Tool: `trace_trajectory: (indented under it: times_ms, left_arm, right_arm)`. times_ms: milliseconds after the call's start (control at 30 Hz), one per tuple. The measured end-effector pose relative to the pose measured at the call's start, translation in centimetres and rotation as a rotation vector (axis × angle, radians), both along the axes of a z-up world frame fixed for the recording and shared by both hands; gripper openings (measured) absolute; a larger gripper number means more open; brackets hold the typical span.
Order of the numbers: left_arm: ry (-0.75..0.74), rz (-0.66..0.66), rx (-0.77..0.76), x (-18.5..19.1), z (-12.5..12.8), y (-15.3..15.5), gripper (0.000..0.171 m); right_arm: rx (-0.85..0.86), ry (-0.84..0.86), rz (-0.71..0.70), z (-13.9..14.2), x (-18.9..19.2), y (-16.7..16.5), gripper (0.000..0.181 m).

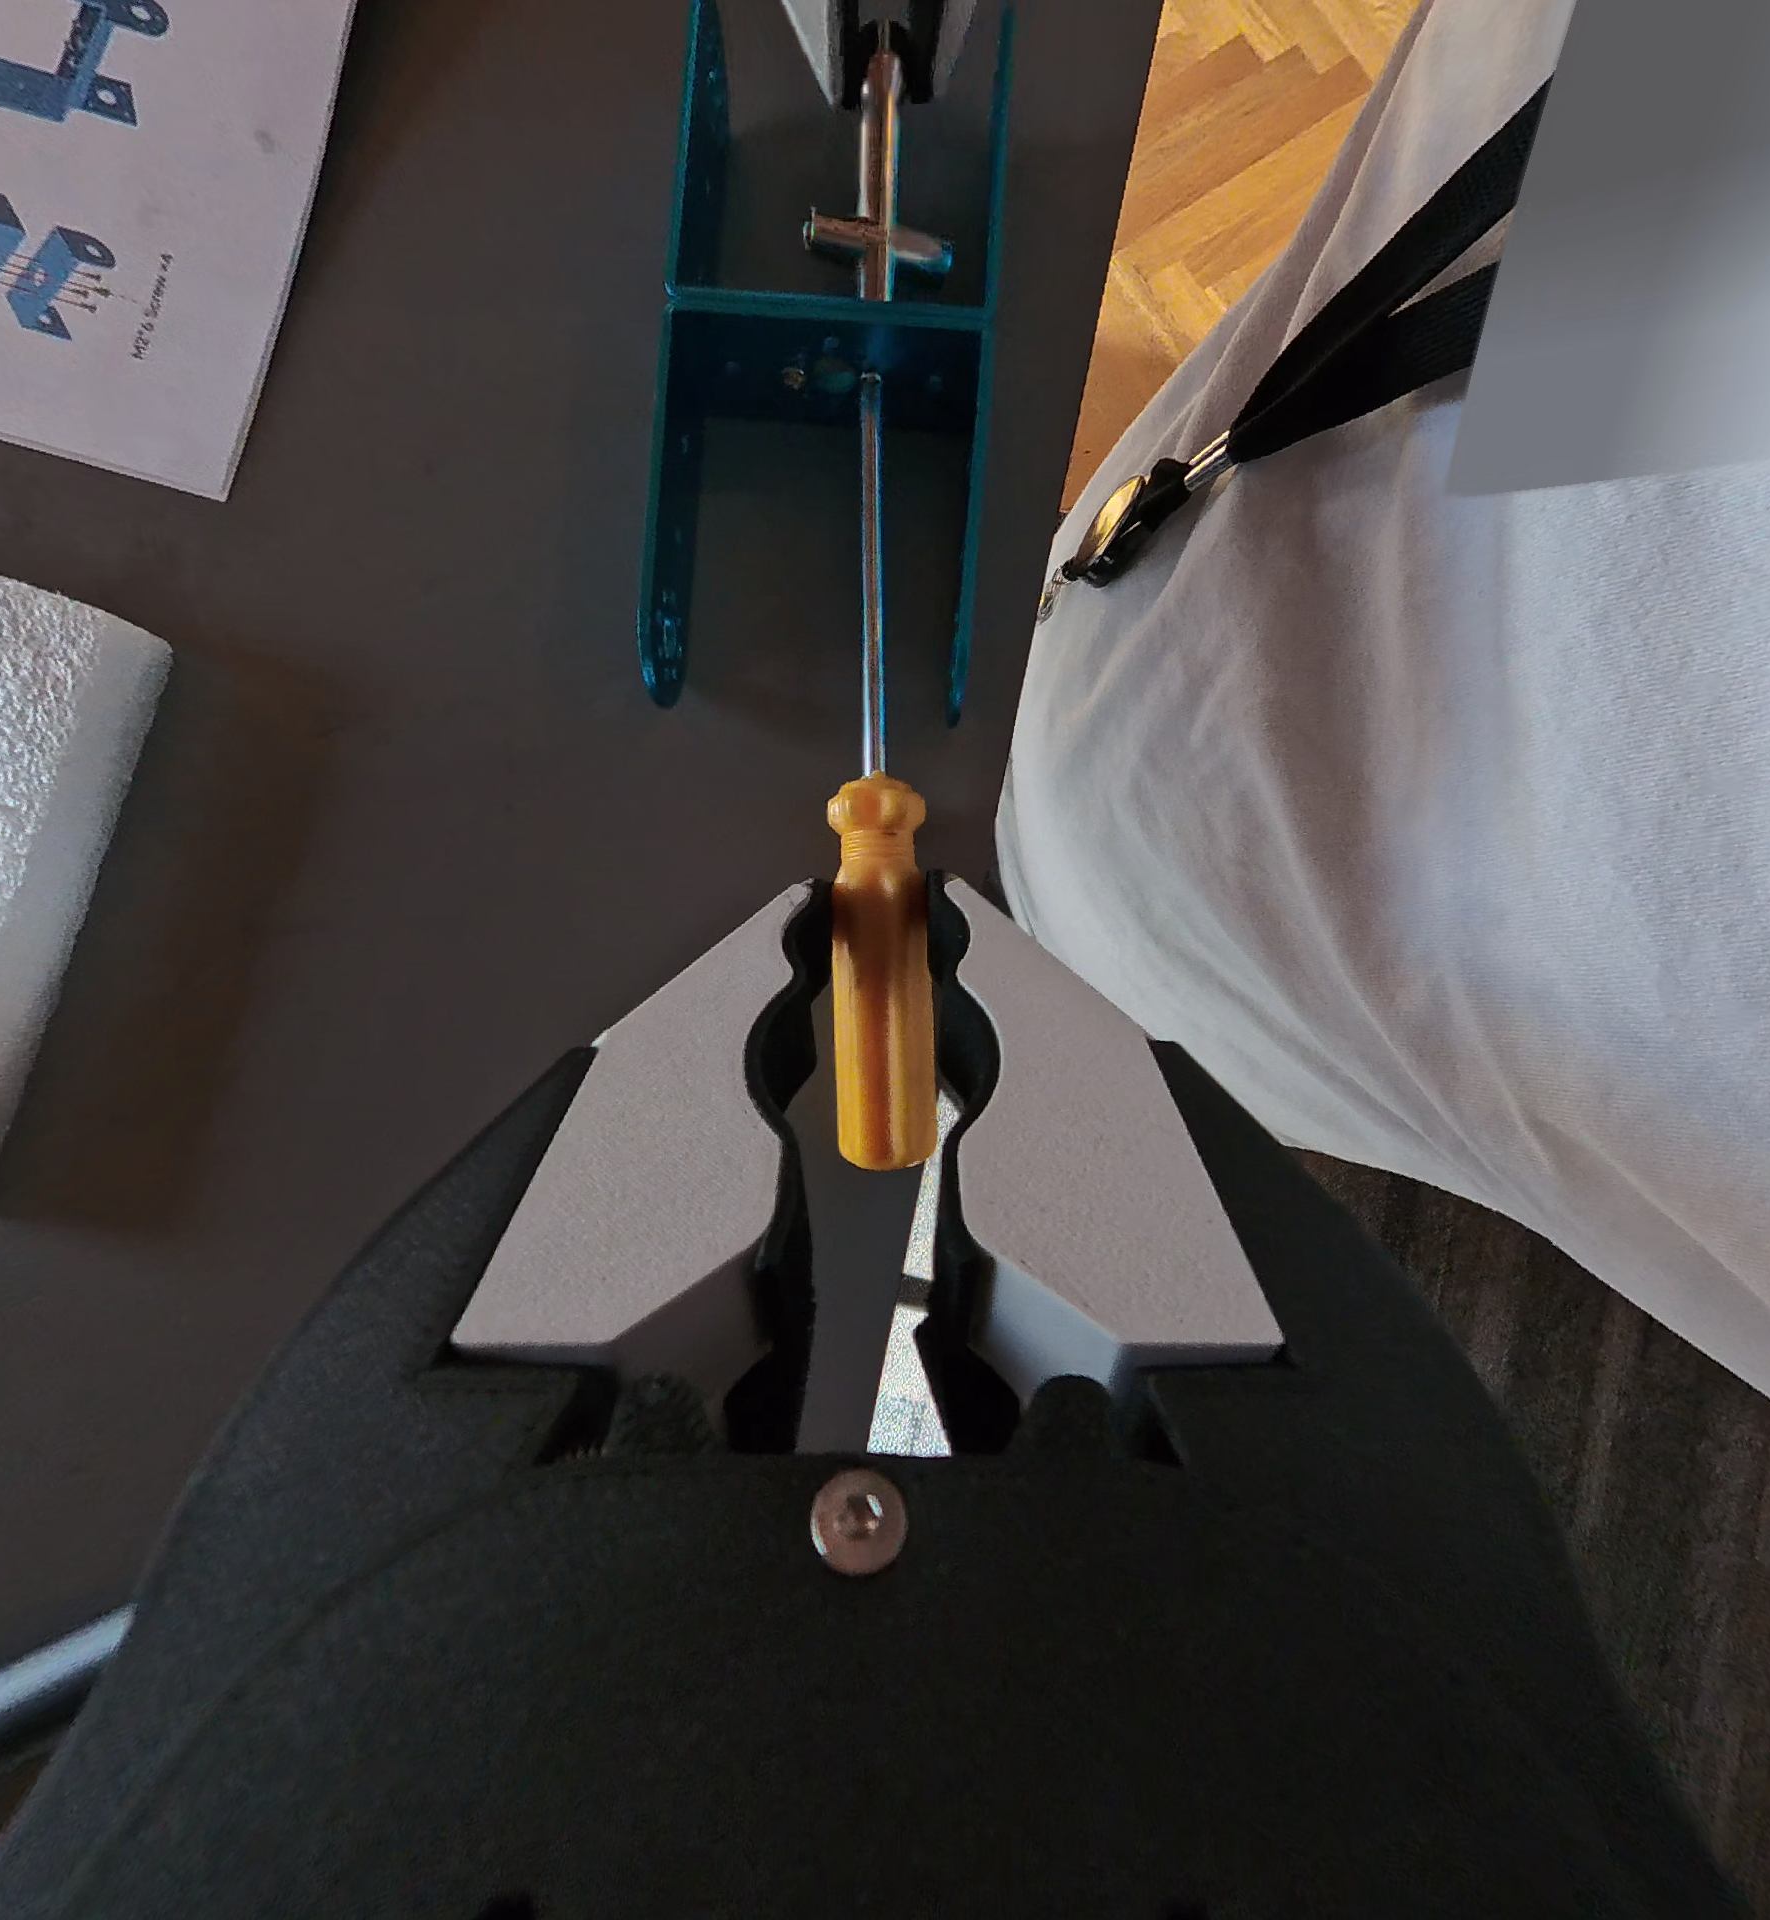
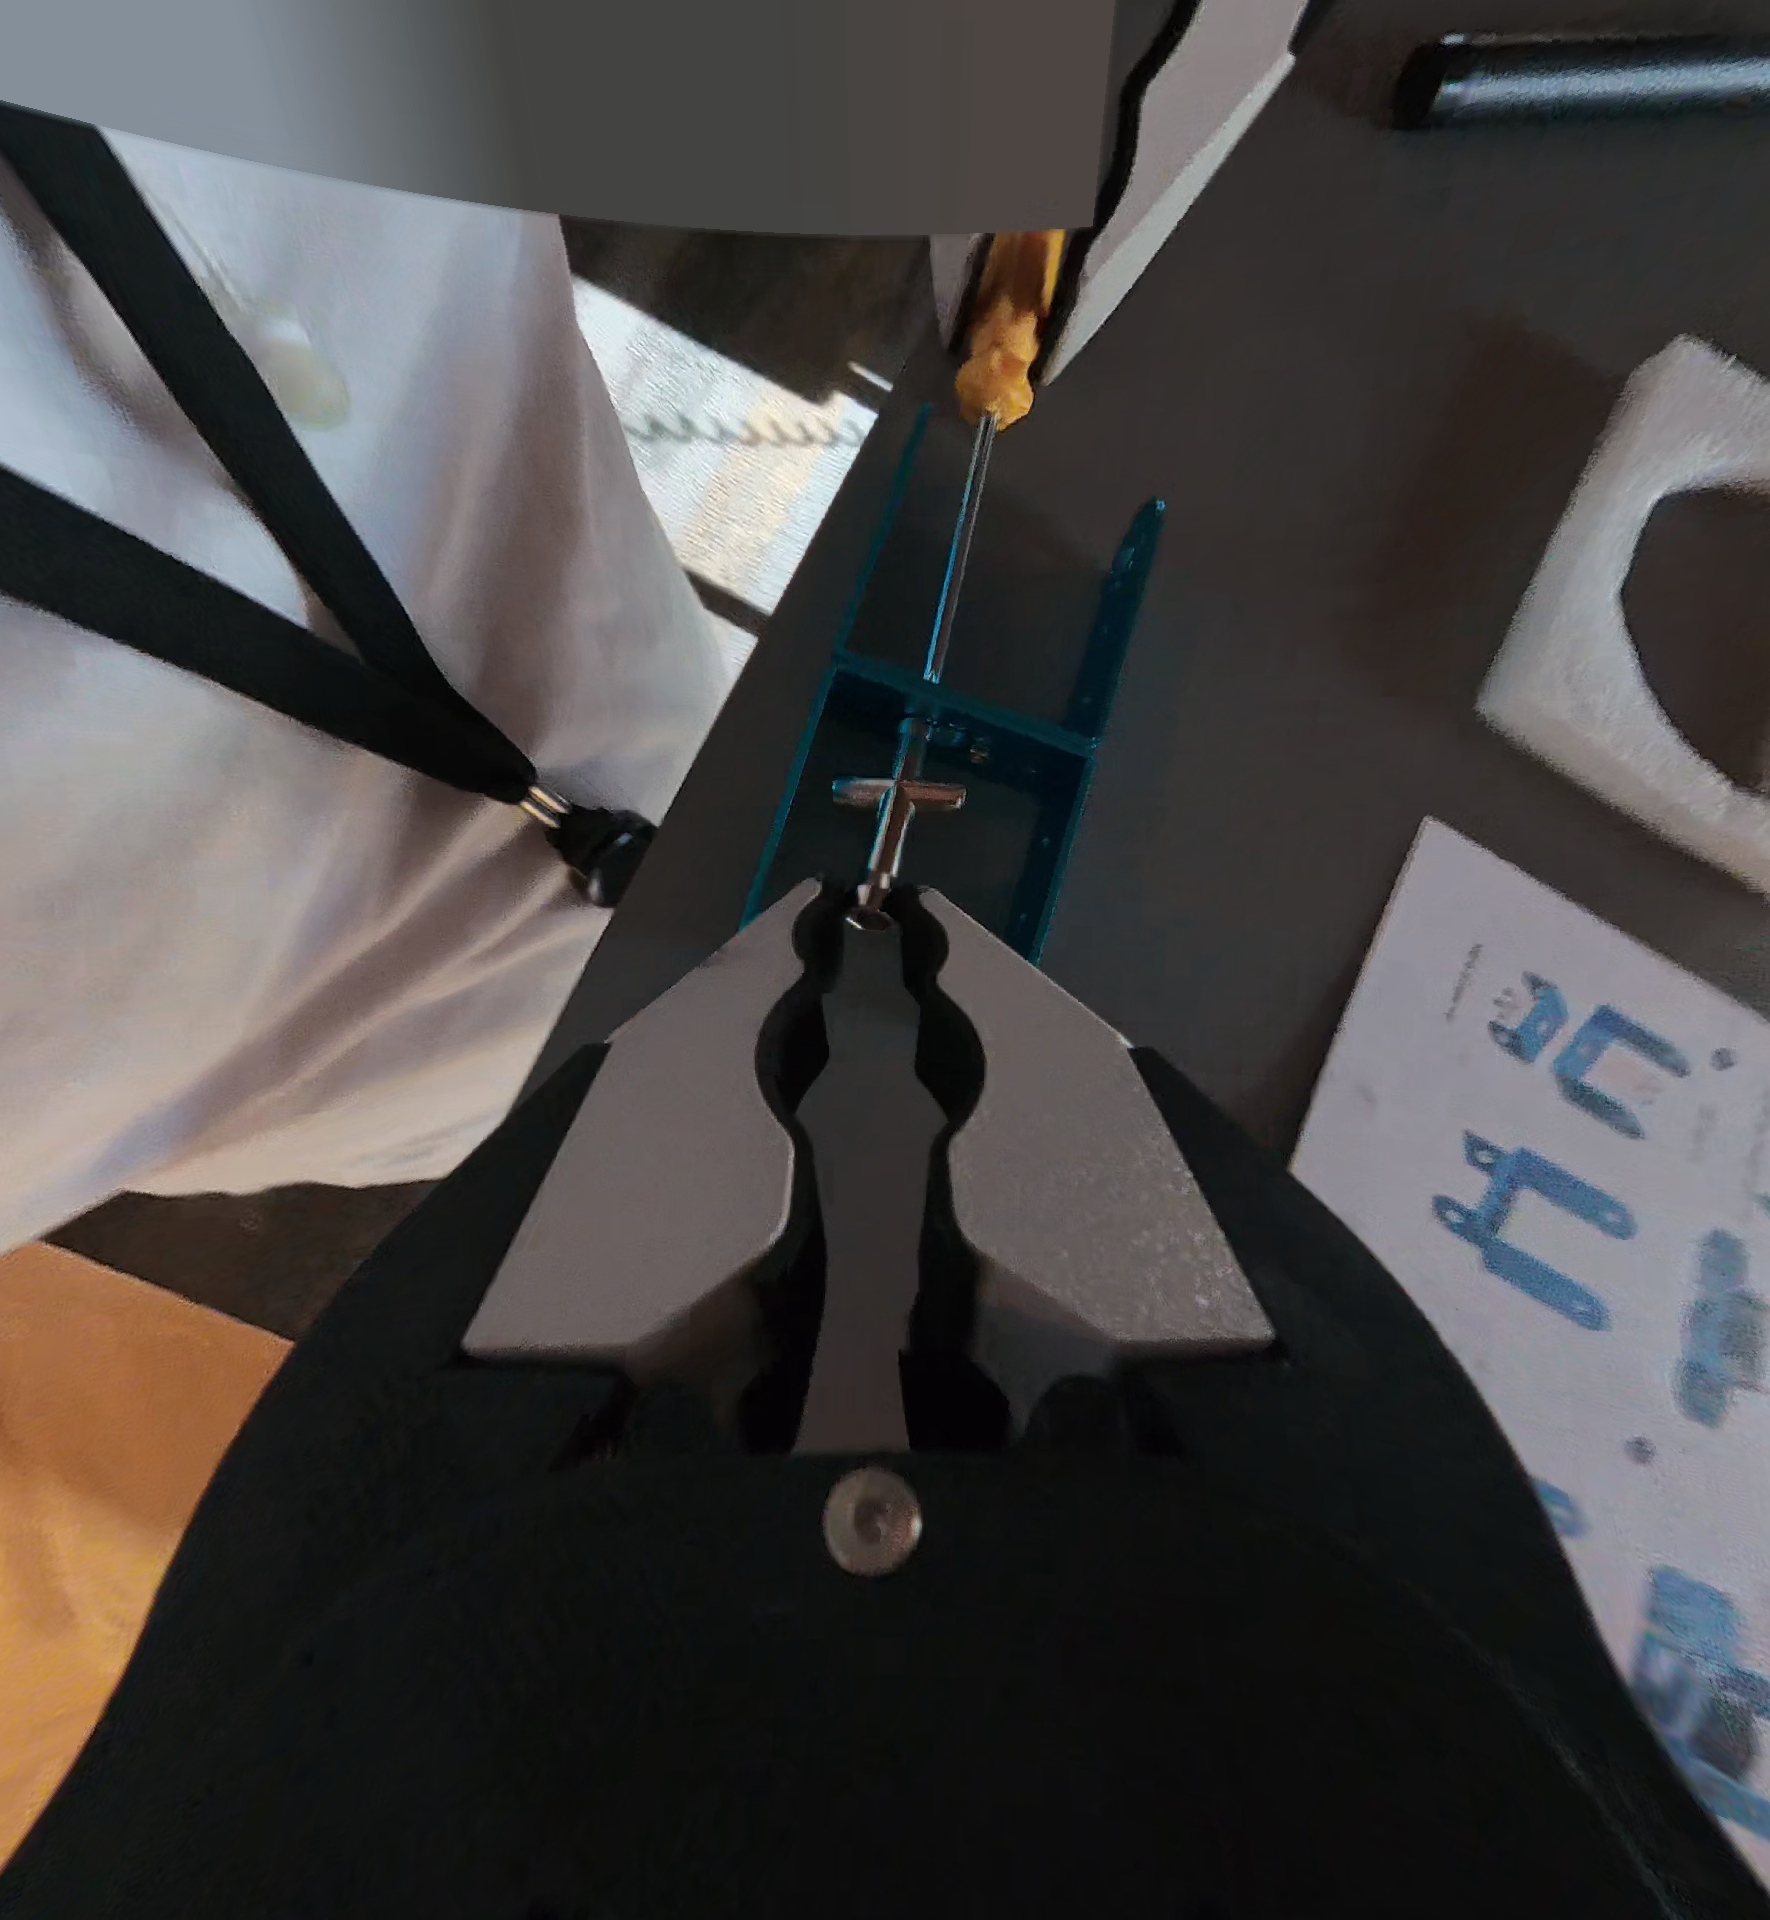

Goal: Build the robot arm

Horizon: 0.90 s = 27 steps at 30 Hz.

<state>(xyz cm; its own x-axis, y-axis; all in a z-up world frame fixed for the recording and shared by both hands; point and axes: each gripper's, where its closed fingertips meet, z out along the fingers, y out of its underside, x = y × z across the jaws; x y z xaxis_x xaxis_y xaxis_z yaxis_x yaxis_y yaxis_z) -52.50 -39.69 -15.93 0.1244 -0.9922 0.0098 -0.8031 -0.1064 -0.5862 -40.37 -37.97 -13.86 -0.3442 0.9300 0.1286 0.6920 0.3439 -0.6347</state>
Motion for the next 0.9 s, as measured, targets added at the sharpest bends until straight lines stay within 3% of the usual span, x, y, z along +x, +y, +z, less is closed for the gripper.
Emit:
trace_trajectory:
  times_ms: [267, 500, 900]
  left_arm:
    - [0.028, -0.026, 0.021, 0.1, 0.0, 0.1, 0.017]
    - [0.039, -0.033, 0.023, 0.2, 0.0, 0.2, 0.017]
    - [0.054, -0.056, 0.041, 0.2, 0.0, 0.1, 0.017]
  right_arm:
    - [-0.361, -0.096, -0.138, -0.2, 0.3, 0.1, 0.01]
    - [-0.48, -0.133, -0.205, -1.4, 0.4, -0.5, 0.01]
    - [-1.128, -0.184, -0.434, -0.5, 0.3, -0.8, 0.009]
